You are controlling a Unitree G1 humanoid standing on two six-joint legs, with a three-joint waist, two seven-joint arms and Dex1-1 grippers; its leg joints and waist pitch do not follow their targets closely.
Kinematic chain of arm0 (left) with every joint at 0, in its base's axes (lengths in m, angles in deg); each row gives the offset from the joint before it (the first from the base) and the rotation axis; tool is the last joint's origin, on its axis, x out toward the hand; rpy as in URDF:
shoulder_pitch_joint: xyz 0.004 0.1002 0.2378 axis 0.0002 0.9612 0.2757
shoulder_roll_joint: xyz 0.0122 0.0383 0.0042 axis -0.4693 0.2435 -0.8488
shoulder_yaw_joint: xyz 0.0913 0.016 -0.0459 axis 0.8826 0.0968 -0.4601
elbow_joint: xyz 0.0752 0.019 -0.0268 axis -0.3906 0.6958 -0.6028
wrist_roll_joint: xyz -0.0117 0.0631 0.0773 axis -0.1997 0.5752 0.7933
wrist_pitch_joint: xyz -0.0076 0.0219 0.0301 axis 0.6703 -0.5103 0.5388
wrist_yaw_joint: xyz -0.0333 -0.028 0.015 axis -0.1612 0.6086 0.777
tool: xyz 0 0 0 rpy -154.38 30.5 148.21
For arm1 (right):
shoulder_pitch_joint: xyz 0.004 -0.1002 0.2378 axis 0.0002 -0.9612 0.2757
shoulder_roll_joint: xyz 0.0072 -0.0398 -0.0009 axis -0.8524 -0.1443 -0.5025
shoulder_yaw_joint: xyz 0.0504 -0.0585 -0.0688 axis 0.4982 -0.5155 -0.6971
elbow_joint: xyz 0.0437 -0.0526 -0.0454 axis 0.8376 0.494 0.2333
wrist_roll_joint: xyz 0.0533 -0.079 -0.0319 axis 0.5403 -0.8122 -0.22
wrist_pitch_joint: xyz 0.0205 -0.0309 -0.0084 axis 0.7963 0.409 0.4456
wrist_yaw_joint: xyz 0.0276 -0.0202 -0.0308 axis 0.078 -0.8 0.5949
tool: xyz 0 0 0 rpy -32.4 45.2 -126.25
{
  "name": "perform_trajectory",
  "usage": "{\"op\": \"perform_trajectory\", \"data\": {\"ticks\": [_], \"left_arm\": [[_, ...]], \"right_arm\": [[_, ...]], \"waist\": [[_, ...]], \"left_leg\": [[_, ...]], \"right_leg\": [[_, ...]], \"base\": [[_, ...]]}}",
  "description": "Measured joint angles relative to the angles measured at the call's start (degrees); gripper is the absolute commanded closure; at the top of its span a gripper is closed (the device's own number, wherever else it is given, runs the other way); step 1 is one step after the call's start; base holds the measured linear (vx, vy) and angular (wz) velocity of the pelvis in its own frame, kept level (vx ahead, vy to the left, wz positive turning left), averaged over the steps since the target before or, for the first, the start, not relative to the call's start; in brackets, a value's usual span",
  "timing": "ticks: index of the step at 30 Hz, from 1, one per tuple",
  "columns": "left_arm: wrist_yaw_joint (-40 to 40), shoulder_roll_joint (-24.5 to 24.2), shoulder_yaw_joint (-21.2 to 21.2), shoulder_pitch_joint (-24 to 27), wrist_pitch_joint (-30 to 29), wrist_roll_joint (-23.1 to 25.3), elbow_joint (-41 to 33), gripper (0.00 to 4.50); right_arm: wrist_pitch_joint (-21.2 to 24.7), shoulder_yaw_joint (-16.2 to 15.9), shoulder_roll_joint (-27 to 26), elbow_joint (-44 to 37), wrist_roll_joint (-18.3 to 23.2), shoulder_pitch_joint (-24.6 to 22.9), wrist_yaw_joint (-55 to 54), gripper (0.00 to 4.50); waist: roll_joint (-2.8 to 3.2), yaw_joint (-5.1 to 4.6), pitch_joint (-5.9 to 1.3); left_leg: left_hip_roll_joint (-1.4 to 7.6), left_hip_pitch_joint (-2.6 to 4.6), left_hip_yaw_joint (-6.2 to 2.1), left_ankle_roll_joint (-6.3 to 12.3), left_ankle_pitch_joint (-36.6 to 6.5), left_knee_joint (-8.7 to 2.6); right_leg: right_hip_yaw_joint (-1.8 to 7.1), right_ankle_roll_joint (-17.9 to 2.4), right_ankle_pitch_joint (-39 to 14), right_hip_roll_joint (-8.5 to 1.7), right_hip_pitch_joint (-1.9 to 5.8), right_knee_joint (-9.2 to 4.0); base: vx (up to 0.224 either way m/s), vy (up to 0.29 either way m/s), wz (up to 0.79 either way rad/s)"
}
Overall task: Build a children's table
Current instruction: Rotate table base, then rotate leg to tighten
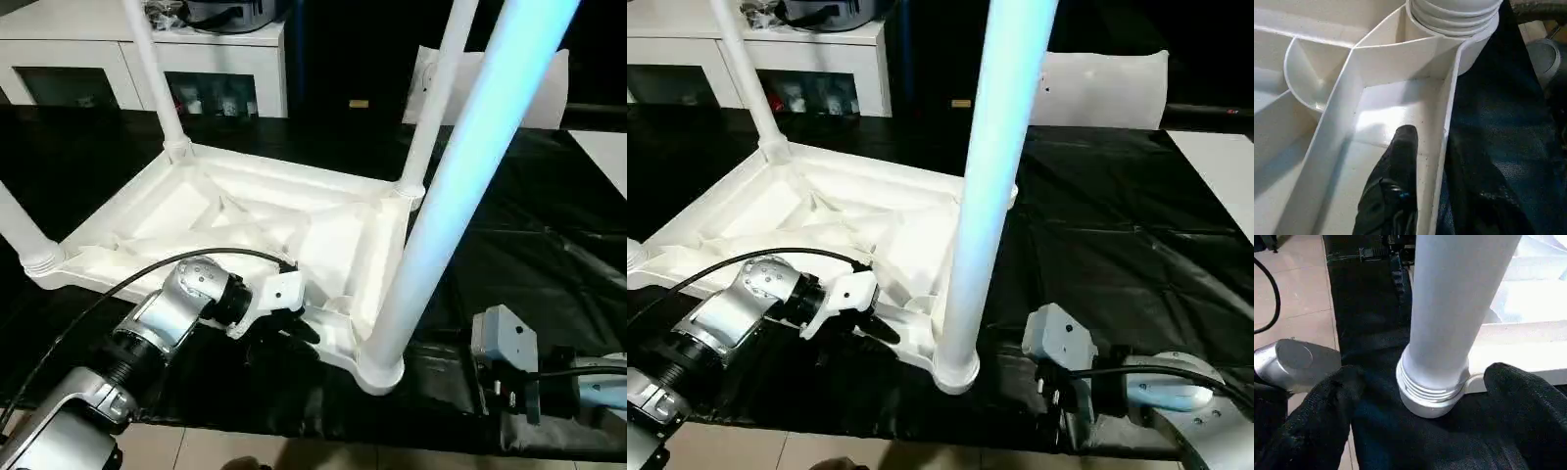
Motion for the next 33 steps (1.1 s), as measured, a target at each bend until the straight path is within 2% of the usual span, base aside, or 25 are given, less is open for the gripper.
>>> {"op": "perform_trajectory", "data": {"ticks": [6,12,18,20,21,23,26,33], "left_arm": [[-2.23,0.66,-2.68,1.97,-0.57,-0.97,-0.74,4.21],[-6.5,0.43,-3.84,4.66,-4.15,-0.59,-5.16,4.46],[-6.91,-1.09,-4.81,6.36,-3.8,-0.63,-7.44,4.49],[-4.71,-2.64,-5.05,6.52,-2.7,-1.17,-7.59,4.49],[-3.9,-3.05,-5.08,6.54,-2.22,-1.19,-7.7,4.5],[-2.8,-3.71,-5.0,6.66,-1.31,-1.14,-7.91,4.5],[-2.13,-4.02,-4.92,6.6,-0.32,-1.11,-7.78,4.5],[-1.42,-4.39,-4.75,5.71,0.77,-0.34,-6.74,4.5]], "right_arm": [[-0.74,-0.66,-1.95,1.95,-0.01,2.95,-1.05,0.0],[-0.75,-1.24,-3.9,4.85,-0.02,6.44,-1.94,0.0],[-0.48,-2.89,-4.81,8.55,-0.47,10.08,-1.87,0.0],[-1.92,-4.42,-6.01,11.98,-1.1,12.87,-0.21,0.0],[-2.54,-4.99,-6.43,13.58,-1.21,13.93,0.62,0.3],[-3.23,-5.99,-7.05,16.22,-1.21,15.6,2.27,0.3],[-4.22,-6.96,-7.94,19.64,-0.95,17.87,5.01,0.61],[-6.71,-9.96,-10.26,28.37,-1.03,24.16,11.03,1.23]], "waist": [[0.07,-0.44,-0.05],[0.06,-1.83,-0.05],[-0.07,-1.95,0.02],[-0.18,-1.96,-0.01],[-0.19,-1.82,0.0],[-0.25,-1.39,0.03],[-0.3,-1.14,0.06],[-0.42,-1.32,0.11]], "left_leg": [[0.01,0.02,0.02,0.0,0.0,0.0],[0.02,0.0,0.15,0.0,0.0,-0.22],[0.12,0.02,0.23,0.0,0.0,-0.39],[0.14,-0.02,0.25,-0.01,0.01,-0.37],[0.14,-0.07,0.27,0.0,0.01,-0.37],[0.15,-0.11,0.37,0.0,0.01,-0.36],[0.15,-0.16,0.49,0.05,-0.01,-0.34],[0.22,-0.11,0.57,0.17,0.1,-0.31]], "right_leg": [[-0.01,-0.03,0.02,-0.02,-0.03,0.0],[0.04,-0.03,0.01,-0.01,-0.07,-0.02],[-0.04,-0.01,-0.02,0.02,-0.23,-0.03],[-0.03,-0.06,0.01,0.04,-0.45,0.02],[-0.02,-0.06,0.01,0.04,-0.49,0.02],[-0.03,-0.07,0.01,0.0,-0.52,0.0],[0.0,-0.08,0.01,-0.05,-0.55,-0.01],[-0.03,-0.15,0.05,-0.06,-0.59,0.19]], "base": [[0.0,0.0,0.0],[0.0,0.0,0.0],[0.0,0.0,0.0],[0.0,0.0,0.0],[0.0,0.0,0.0],[0.0,0.0,0.0],[0.0,0.0,0.0],[0.0,0.0,0.0]]}}
